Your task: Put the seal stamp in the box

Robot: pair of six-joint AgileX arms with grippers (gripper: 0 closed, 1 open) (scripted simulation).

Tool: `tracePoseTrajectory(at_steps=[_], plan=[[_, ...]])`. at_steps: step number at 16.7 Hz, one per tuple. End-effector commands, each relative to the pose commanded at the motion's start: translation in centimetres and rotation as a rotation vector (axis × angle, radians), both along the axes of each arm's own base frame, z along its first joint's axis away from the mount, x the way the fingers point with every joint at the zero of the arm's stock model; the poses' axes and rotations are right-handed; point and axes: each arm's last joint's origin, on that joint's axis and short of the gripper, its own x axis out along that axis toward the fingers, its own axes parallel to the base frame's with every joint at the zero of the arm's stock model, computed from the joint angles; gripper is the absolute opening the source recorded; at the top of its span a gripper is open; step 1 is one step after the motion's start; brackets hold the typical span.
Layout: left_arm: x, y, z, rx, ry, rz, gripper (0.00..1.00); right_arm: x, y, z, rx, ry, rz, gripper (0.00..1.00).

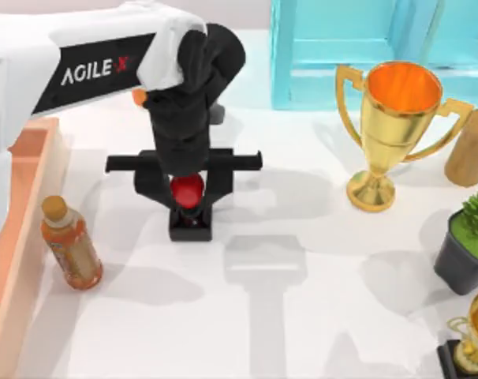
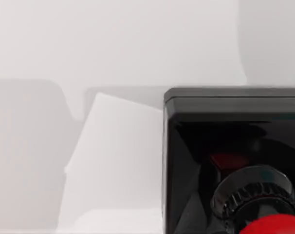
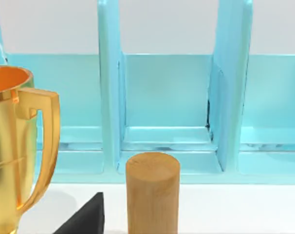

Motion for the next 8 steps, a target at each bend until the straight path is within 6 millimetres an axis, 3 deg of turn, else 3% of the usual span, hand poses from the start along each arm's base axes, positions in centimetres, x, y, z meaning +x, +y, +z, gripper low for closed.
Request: tracePoseTrajectory(at_steps=[3,8], plan=[[0.00,0.00,0.00,0.000,0.000,0.000,0.02,0.00,0.00,0.00,0.000,0.000,0.000,1.00],[0.00,0.00,0.00,0.000,0.000,0.000,0.00,0.00,0.00,0.00,0.000,0.000,0.000,1.00]])
